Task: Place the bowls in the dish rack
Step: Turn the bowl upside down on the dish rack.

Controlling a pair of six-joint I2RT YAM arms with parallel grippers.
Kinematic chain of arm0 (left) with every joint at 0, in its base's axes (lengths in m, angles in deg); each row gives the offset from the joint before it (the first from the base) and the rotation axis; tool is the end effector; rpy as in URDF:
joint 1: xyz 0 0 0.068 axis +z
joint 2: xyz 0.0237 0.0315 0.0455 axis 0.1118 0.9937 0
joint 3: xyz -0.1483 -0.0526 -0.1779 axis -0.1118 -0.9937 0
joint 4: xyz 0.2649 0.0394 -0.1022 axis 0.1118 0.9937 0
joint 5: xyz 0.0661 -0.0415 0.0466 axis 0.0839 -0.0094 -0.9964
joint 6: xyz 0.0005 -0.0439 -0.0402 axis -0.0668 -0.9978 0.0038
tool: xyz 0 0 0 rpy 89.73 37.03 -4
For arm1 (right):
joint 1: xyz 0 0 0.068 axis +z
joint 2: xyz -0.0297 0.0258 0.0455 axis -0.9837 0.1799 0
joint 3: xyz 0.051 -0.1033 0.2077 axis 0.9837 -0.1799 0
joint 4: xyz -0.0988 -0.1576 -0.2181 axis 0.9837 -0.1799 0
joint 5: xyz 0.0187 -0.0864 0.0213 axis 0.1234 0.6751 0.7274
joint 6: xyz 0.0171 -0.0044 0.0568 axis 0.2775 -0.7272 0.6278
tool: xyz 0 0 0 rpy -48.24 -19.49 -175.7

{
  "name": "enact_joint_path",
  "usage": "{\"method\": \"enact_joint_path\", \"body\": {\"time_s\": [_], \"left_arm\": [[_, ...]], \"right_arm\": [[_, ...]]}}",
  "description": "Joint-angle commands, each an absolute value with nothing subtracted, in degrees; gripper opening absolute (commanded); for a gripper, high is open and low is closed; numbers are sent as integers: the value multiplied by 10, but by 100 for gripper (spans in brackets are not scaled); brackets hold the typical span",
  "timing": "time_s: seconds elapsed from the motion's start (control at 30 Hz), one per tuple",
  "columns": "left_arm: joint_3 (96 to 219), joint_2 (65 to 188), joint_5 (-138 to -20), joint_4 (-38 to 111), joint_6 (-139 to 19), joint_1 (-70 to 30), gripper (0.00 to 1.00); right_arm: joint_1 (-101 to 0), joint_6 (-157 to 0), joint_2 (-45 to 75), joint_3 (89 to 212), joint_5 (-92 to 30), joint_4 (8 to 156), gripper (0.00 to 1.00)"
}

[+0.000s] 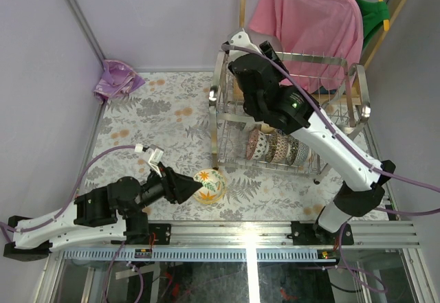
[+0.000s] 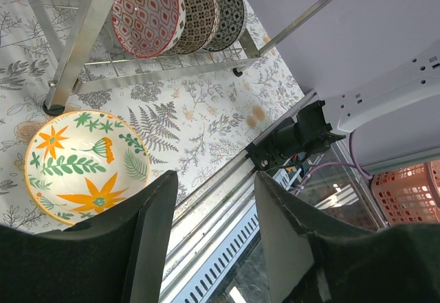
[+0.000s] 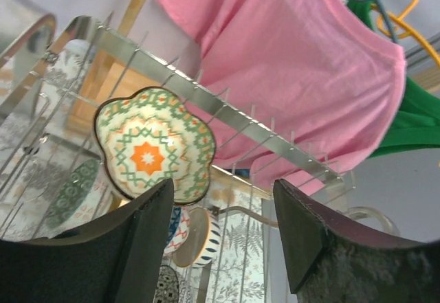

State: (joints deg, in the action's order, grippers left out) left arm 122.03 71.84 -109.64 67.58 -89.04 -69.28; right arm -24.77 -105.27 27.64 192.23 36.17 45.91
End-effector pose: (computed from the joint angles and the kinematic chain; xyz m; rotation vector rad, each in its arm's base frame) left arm 0.0562 -0.1536 0.3010 0.2812 1.8947 -1.0958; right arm 0.2337 0.2665 0.4835 -0.3721 1.6640 -0.4802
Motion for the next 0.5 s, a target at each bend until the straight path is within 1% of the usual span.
{"method": "enact_joint_path", "body": {"time_s": [0.0,0.27,0.47], "left_arm": [[1226,720,-1086,646,-890,-695,48],[1221,719,-1084,650,-898,-695,48],[1226,714,-1086,663,-901,-695,48]], "right_arm": [[-253,-1044,310,1960,255,331,69],[-299,-1016,360,2008,224,316,70],[-317,-1009,376,2001,218,314,70]]}}
